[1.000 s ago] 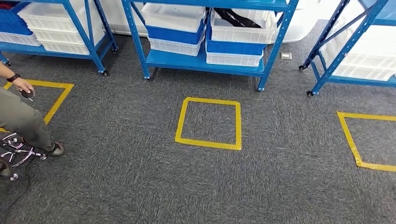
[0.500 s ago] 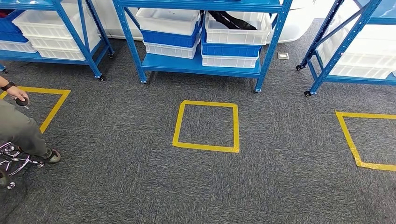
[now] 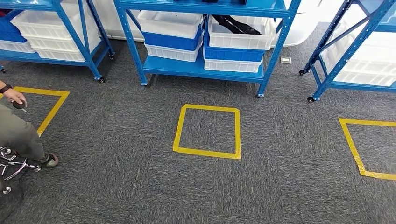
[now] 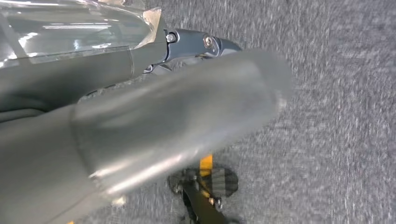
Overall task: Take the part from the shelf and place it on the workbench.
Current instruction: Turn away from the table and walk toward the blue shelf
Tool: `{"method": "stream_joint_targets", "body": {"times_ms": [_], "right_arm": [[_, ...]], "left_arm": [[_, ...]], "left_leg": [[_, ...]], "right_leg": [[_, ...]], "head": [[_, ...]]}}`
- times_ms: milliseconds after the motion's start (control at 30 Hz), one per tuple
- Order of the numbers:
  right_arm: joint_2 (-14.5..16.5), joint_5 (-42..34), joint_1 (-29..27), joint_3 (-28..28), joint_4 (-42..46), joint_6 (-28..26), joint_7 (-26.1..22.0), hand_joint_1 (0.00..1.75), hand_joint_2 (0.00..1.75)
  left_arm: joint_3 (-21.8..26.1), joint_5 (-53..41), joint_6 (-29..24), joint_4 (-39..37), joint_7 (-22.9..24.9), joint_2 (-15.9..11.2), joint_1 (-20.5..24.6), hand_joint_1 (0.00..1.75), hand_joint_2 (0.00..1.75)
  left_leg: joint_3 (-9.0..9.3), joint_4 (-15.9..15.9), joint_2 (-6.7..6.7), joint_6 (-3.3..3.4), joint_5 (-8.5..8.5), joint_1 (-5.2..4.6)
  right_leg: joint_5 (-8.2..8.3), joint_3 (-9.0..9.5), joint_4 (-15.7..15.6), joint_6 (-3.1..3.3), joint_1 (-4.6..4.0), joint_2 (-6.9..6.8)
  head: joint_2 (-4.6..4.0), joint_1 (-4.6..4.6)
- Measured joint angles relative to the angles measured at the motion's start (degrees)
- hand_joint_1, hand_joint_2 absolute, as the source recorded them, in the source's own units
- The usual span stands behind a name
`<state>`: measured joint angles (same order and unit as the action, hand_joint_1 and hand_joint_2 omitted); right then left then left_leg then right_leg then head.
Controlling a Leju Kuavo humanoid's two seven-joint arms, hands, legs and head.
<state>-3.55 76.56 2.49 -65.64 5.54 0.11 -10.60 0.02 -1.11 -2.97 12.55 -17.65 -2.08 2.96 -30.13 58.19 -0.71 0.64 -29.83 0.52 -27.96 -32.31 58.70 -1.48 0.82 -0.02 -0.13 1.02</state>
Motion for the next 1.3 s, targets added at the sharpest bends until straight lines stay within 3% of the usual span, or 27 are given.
{"method": "stream_joint_targets", "body": {"times_ms": [67, 100, 200, 233, 267, 333, 400, 533, 600, 700, 733, 767, 800, 867, 900, 933, 1000, 1100, 1133, 1200, 1233, 1267, 1300], "right_arm": [[0.0, 0.0, 0.0, 0.0, 0.0, 0.0, 0.1, 0.0, 0.0], [0.1, 0.0, 0.0, 0.0, 0.0, 0.0, 0.1, 0.0, 0.0], [0.1, 0.0, 0.0, 0.0, 0.0, 0.0, 0.1, 0.0, 0.0], [0.1, 0.0, 0.0, 0.0, 0.0, 0.0, 0.1, 0.0, 0.0], [0.1, 0.0, 0.0, 0.0, 0.0, 0.0, 0.1, 0.0, 0.0], [0.2, 0.0, 0.0, 0.0, 0.0, 0.0, 0.1, 0.0, 0.0], [0.3, 0.0, 0.0, 0.0, 0.0, 0.0, 0.1, 0.0, 0.0], [0.3, -0.2, 0.0, 0.0, 0.1, 0.1, 0.1, 0.0, 0.0], [0.3, -0.3, 0.0, 0.0, 0.2, 0.1, 0.1, 0.0, 0.0], [0.2, -0.4, -0.1, -0.1, 0.2, 0.3, 0.1, 0.0, 0.0], [0.2, -0.5, -0.2, -0.1, 0.2, 0.4, 0.1, 0.0, 0.0], [0.1, -0.5, -0.3, -0.1, 0.2, 0.5, 0.1, 0.0, 0.0], [0.1, -0.5, -0.5, -0.1, 0.2, 0.5, 0.1, 0.0, 0.0], [0.0, -0.6, -0.6, -0.2, 0.2, 0.6, 0.1, 0.0, 0.0], [0.0, -0.6, -0.5, -0.2, 0.2, 0.6, 0.1, 0.0, 0.0], [0.0, -0.6, -0.5, -0.2, 0.2, 0.6, 0.1, 0.0, 0.0], [-0.1, -0.6, -0.5, -0.2, 0.2, 0.6, 0.1, 0.0, 0.0], [-0.1, -0.6, -0.5, -0.2, 0.2, 0.6, 0.1, 0.0, 0.0], [-0.1, -0.5, -0.5, -0.2, 0.2, 0.6, 0.1, 0.0, 0.0], [-0.2, -0.5, -0.5, -0.2, 0.2, 0.5, 0.0, 0.0, 0.0], [-0.2, -0.5, -0.5, -0.2, 0.2, 0.5, 0.0, 0.0, 0.0], [-0.2, -0.4, -0.5, -0.2, 0.2, 0.5, 0.0, 0.0, 0.0], [-0.2, -0.4, -0.6, -0.2, 0.2, 0.5, 0.0, 0.0, 0.0]], "left_arm": [[0.0, 0.0, 0.0, 0.0, 0.0, 0.0, 0.0, 0.0, 0.0], [0.0, 0.0, 0.0, 0.0, 0.0, 0.0, 0.0, 0.0, 0.0], [0.0, 0.0, 0.0, 0.0, 0.0, 0.0, 0.0, 0.0, 0.0], [0.0, 0.0, 0.0, 0.0, 0.0, 0.0, -0.1, 0.0, 0.0], [0.0, 0.0, 0.1, 0.0, 0.0, 0.0, -0.1, 0.0, 0.0], [0.0, 0.0, 0.2, 0.0, 0.0, 0.0, -0.1, 0.0, 0.0], [0.0, 0.0, 0.2, 0.0, 0.0, -0.1, -0.1, 0.0, 0.0], [0.0, 0.0, 0.5, 0.0, 0.0, -0.1, 0.0, 0.0, 0.0], [-0.1, 0.0, 0.5, 0.0, 0.0, -0.2, 0.0, 0.0, 0.0], [-0.2, -0.1, 0.6, 0.1, 0.0, -0.2, 0.1, 0.0, 0.0], [-0.3, -0.1, 0.6, 0.1, 0.1, -0.2, 0.1, 0.0, 0.0], [-0.4, -0.1, 0.6, 0.1, 0.1, -0.2, 0.1, 0.0, 0.0], [-0.5, -0.1, 0.6, 0.1, 0.1, -0.2, 0.1, 0.0, 0.0], [-0.7, -0.1, 0.7, 0.1, 0.2, -0.2, 0.1, 0.0, 0.0], [-0.8, -0.1, 0.7, 0.1, 0.2, -0.2, 0.1, 0.0, 0.0], [-0.9, -0.1, 0.7, 0.1, 0.2, -0.2, 0.1, 0.0, 0.0], [-1.0, -0.1, 0.8, 0.1, 0.2, -0.2, 0.1, 0.0, 0.0], [-1.0, 0.0, 0.9, 0.1, 0.1, -0.3, 0.2, 0.0, 0.0], [-1.0, 0.1, 0.9, 0.1, 0.1, -0.3, 0.2, 0.0, 0.0], [-1.1, 0.2, 0.9, 0.1, 0.1, -0.3, 0.1, 0.0, 0.0], [-1.1, 0.3, 0.9, 0.1, 0.1, -0.3, 0.0, 0.0, 0.0], [-1.1, 0.3, 0.9, 0.1, 0.1, -0.3, -0.1, 0.0, 0.0], [-1.1, 0.3, 0.9, 0.1, 0.1, -0.3, -0.1, 0.0, 0.0]], "left_leg": [[-0.27, 1.2, 0.22, -0.46, -0.92, 0.16], [-1.22, 3.4, 0.32, -0.7, -2.15, 0.21], [-7.2, 14.3, 0.46, -1.21, -6.9, 0.28], [-8.73, 16.4, 0.47, -1.27, -7.03, 0.3], [-9.25, 16.4, 0.49, -1.24, -5.91, 0.31], [-7.15, 10.2, 0.53, -0.94, -1.02, 0.32], [-4.25, 3.6, 0.57, -0.42, 2.07, 0.12], [-2.94, 0.9, 0.49, 0.8, 2.24, -0.32], [-2.13, -0.1, 0.51, 1.53, 2.44, -0.07], [-1.38, -0.4, 0.58, 2.15, 2.1, 0.0], [-1.15, -0.4, 0.54, 2.23, 1.86, 0.0], [-0.85, -0.4, 0.44, 2.19, 1.6, 0.01], [-0.46, -0.4, 0.33, 2.07, 1.31, 0.04], [0.45, -0.4, 0.17, 1.6, 0.63, 0.05], [0.84, -0.4, 0.14, 1.23, 0.24, -0.04], [1.11, -0.4, 0.15, 0.88, -0.09, -0.13], [1.42, -0.6, 0.18, 0.18, -0.43, -0.14], [0.96, 0.9, 0.35, -0.8, -1.75, 0.21], [-0.27, 3.5, 0.41, -1.04, -3.12, 0.27], [-4.77, 11.6, 0.47, -1.41, -6.54, 0.29], [-6.97, 15.1, 0.48, -1.55, -7.43, 0.3], [-8.41, 16.6, 0.49, -1.58, -7.06, 0.31], [-8.67, 15.8, 0.51, -1.49, -5.41, 0.31]], "right_leg": [[-0.12, 0.44, -0.3, 0.9, 0.36, 0.06], [-0.22, 0.74, -0.4, 1.34, 0.59, 0.08], [-0.78, 1.4, -0.4, 2.34, 0.42, 0.05], [-0.99, 1.66, -0.4, 2.48, 0.34, 0.06], [-1.24, 2.0, -0.4, 2.53, 0.28, 0.1], [-1.88, 2.83, -0.4, 2.33, 0.24, 0.21], [-2.54, 3.25, -0.4, 1.81, -0.02, 0.28], [-3.08, 3.53, -0.9, 0.52, -0.4, 0.21], [-4.25, 2.91, 1.2, 0.27, -0.43, 0.12], [-8.2, -3.28, 12.1, 0.32, -0.26, 0.1], [-8.7, -5.24, 14.9, 0.07, -0.19, 0.1], [-8.06, -6.06, 15.3, -0.39, -0.13, 0.1], [-6.48, -5.73, 13.4, -0.96, -0.01, 0.09], [-2.03, -2.87, 5.7, -1.8, 0.3, -0.03], [-0.39, -1.5, 2.5, -1.74, 0.29, -0.09], [0.54, -0.65, 0.6, -1.35, 0.2, -0.14], [0.81, -0.2, -0.1, -0.16, -0.29, -0.13], [0.8, 0.41, -0.8, 1.36, 0.23, -0.03], [0.7, 0.7, -1.0, 1.76, 0.42, -0.01], [0.31, 1.12, -1.0, 2.38, 0.21, -0.02], [0.1, 1.36, -1.0, 2.63, 0.08, -0.02], [-0.15, 1.68, -1.0, 2.77, -0.04, 0.01], [-0.41, 2.06, -1.0, 2.83, -0.14, 0.07]], "head": [[0.0, 0.12], [0.0, 0.19], [0.0, 0.28], [0.0, 0.27], [0.0, 0.28], [0.0, 0.29], [0.0, 0.27], [0.0, 0.27], [0.0, 0.22], [0.0, 0.1], [0.0, 0.11], [0.0, 0.09], [0.0, 0.09], [0.0, 0.06], [0.0, 0.05], [0.0, 0.04], [0.0, 0.03], [0.0, 0.14], [0.0, 0.22], [0.0, 0.29], [0.0, 0.27], [0.0, 0.27], [0.0, 0.28]]}}
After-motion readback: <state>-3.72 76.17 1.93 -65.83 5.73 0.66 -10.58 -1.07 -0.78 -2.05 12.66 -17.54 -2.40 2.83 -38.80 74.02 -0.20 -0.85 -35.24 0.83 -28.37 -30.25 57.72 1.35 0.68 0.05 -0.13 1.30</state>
